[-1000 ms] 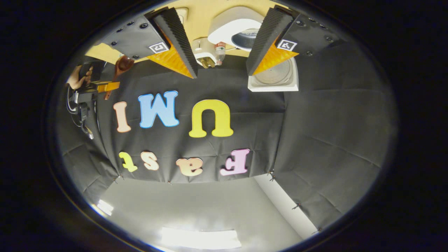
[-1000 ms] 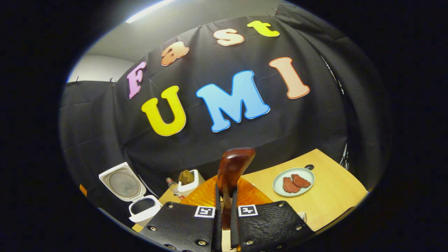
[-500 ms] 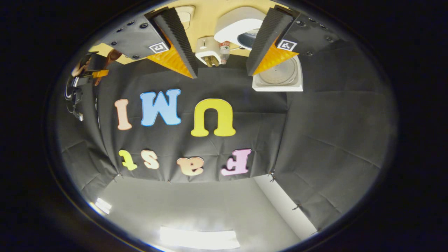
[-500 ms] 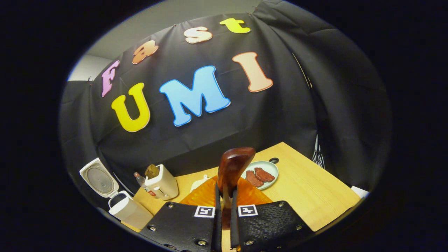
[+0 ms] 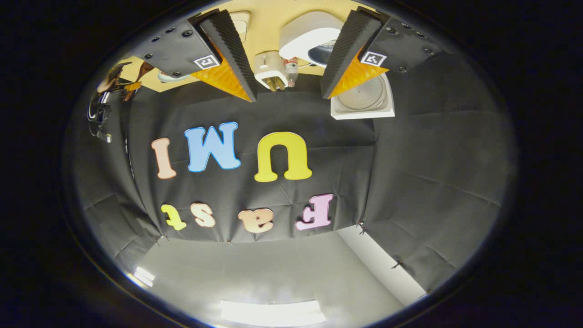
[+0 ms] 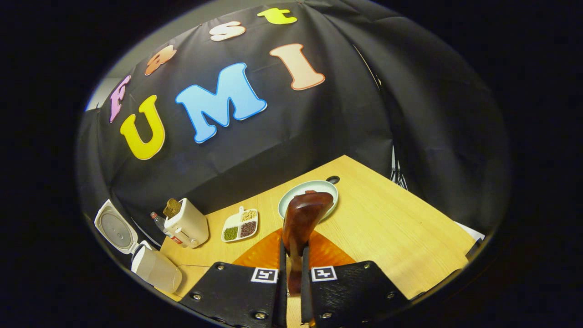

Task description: Close the left gripper, press the button to open the rice cooker; take a wooden spoon from the chopstick holder with the right hand, scoop a spoonful of rice and pour it into the rice cooker, then put the wooden spoon back into the chopstick holder.

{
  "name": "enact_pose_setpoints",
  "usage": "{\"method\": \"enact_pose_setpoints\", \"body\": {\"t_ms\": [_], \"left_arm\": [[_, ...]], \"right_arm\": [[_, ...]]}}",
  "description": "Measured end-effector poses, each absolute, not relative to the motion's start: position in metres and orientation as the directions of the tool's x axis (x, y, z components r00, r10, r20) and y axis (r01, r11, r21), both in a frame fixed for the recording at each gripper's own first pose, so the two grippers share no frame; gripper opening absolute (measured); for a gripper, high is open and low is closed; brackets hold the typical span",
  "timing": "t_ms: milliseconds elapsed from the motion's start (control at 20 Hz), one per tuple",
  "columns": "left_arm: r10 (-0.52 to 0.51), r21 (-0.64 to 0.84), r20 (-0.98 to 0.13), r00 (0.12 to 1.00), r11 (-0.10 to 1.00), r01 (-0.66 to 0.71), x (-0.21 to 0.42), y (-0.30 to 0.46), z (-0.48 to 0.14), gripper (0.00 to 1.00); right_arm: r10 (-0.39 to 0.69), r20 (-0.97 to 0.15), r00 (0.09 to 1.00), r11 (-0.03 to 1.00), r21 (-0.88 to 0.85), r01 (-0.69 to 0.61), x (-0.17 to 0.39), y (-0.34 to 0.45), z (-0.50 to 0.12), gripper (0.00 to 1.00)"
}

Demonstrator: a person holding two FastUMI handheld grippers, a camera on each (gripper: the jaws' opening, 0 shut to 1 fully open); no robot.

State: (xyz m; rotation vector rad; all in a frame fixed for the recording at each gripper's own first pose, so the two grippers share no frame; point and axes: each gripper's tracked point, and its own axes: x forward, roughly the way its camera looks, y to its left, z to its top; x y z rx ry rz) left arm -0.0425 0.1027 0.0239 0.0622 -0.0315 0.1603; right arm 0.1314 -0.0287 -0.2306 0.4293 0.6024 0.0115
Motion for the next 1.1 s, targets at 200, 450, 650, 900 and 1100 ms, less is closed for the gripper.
{"method": "enact_pose_setpoints", "body": {"t_ms": [200, 450, 650, 900, 1100], "left_arm": [[0.155, 0.068, 0.037, 0.987, 0.985, -0.158, -0.044, 0.097, 0.023, 0.94], [0.152, 0.067, 0.043, 0.987, 0.986, -0.154, -0.043, 0.095, 0.024, 0.96], [0.150, 0.062, 0.042, 0.988, 0.986, -0.152, -0.040, 0.096, 0.025, 0.96], [0.174, 0.057, 0.039, 0.984, 0.983, -0.176, -0.031, 0.108, 0.024, 0.96], [0.217, 0.054, 0.056, 0.975, 0.974, -0.220, -0.015, 0.134, 0.034, 0.95]], "right_arm": [[0.177, -0.595, 0.784, 0.875, 0.460, 0.152, 0.122, -0.025, -0.254, 0.12], [0.190, -0.622, 0.759, 0.878, 0.454, 0.153, 0.109, -0.029, -0.266, 0.17], [0.112, -0.590, 0.800, 0.938, 0.329, 0.112, 0.106, -0.050, -0.242, 0.34], [0.000, -0.461, 0.887, 0.993, 0.105, 0.055, 0.103, -0.073, -0.176, 1.00], [0.015, -0.369, 0.929, 0.998, 0.066, 0.010, 0.095, -0.056, -0.124, 1.00]]}}
